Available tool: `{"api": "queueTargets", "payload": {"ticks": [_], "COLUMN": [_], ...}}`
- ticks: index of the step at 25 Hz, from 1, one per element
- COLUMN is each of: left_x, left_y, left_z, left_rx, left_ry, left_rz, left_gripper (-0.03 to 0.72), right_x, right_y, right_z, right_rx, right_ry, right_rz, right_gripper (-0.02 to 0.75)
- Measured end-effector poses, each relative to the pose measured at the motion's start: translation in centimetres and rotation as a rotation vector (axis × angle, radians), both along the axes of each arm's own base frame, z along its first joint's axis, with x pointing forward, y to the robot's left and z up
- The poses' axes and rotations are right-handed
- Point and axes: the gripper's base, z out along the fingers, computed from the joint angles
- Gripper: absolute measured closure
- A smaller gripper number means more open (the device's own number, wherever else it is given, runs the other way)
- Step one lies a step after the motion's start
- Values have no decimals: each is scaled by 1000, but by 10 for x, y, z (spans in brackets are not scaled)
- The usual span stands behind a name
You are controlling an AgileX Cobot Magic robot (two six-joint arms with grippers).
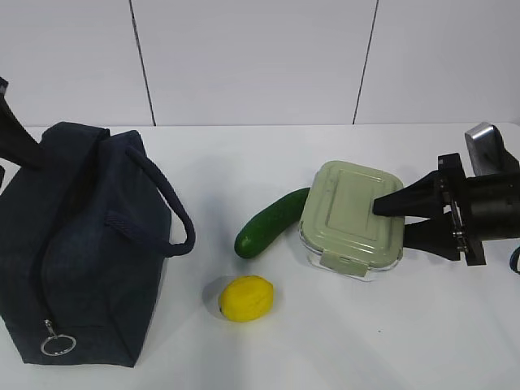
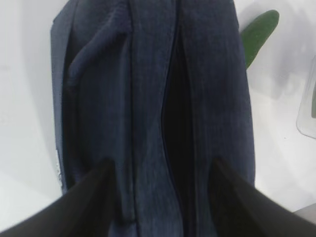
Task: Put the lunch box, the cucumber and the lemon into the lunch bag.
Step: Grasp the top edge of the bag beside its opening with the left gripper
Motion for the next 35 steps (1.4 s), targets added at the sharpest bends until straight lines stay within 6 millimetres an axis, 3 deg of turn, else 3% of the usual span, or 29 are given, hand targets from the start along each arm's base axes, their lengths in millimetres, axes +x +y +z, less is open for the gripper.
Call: {"api": "queueTargets", "payload": {"ticks": [6,10,17,23,29,35], "left_x": [13,19,23,22,17,17], "left_y": [-1,-1,0,-1,-3,-1], "left_z": [-20,-31,-33,-34,-32,-20], "left_rx": [-13,-5,-1,-3,-27,-1], "left_ry": [64,98,82,97,152,160], "left_rz": [-1,-3,13,4,-28,-30], "left_gripper": [262,315,474,686,694,694], "right_x": [0,0,0,0,6,23], "right_y": [0,0,0,0,1,33], "right_z": [0,0,0,0,5,27], "right_rx": [1,4,5,12,9,4], "right_ry": [3,9,11,29,62,40], "right_rz": [-2,-5,-6,-14,-9,86], "right_gripper": [323,323,323,323,323,323]}}
